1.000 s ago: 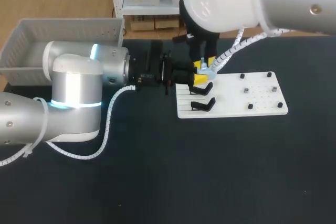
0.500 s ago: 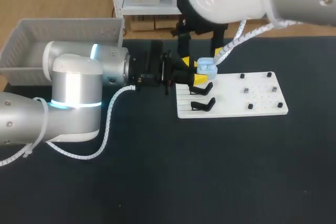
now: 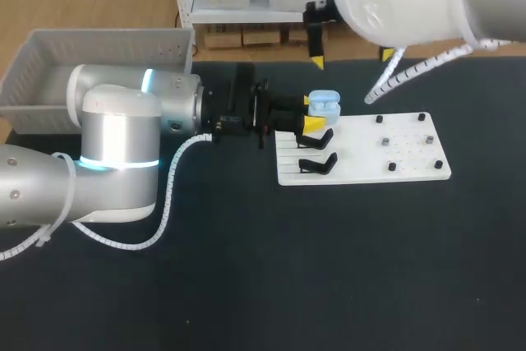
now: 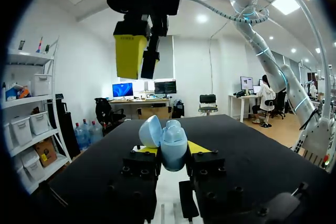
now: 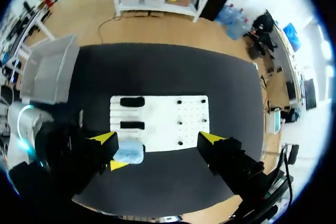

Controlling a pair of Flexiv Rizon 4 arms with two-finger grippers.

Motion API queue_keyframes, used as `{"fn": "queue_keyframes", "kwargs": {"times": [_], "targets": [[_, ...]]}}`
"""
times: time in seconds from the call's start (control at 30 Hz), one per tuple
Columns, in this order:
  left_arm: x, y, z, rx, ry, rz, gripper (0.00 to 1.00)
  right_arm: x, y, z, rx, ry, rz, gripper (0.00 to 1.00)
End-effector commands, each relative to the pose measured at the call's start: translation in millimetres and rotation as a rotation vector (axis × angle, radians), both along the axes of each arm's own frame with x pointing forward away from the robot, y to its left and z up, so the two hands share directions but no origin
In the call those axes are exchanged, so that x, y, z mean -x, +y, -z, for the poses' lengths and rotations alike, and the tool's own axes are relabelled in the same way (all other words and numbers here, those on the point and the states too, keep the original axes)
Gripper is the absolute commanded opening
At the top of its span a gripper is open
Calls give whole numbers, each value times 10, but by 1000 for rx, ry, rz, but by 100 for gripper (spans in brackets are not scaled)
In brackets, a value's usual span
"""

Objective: Pick up each earbud case from the left stands, insert the matching earbuds, close the lid, and place the case in the box.

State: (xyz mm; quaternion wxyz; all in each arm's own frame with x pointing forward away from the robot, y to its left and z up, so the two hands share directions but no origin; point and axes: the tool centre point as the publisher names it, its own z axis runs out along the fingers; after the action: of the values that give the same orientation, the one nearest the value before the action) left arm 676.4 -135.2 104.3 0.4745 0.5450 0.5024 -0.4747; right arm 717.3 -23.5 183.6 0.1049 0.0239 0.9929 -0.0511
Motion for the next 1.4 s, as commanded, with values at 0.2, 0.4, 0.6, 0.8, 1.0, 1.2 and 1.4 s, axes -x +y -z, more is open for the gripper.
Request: {"fn": "queue_keyframes", "kwargs": {"times": [0.2, 0.4, 0.6, 0.8, 1.0, 1.2, 1.4], "targets": [[13, -2, 11, 4, -4, -6, 0, -108, -38, 184, 20, -71, 85, 100], [13, -2, 11, 4, -4, -6, 0, -109, 0, 346, 25, -34, 63, 100], [13, -2, 11, 4, -4, -6, 0, -92, 23, 485, 27, 7, 41, 100], [13, -2, 11, 4, -4, -6, 0, -8, 54, 519, 21, 30, 14, 100], [13, -2, 11, 4, -4, -6, 0, 126, 64, 500, 23, 41, -8, 100], [13, -2, 11, 4, -4, -6, 0, 264, 72, 471, 18, 54, -32, 100], [13, -2, 11, 4, -4, -6, 0, 298, 46, 324, 33, -44, -2, 100]]}}
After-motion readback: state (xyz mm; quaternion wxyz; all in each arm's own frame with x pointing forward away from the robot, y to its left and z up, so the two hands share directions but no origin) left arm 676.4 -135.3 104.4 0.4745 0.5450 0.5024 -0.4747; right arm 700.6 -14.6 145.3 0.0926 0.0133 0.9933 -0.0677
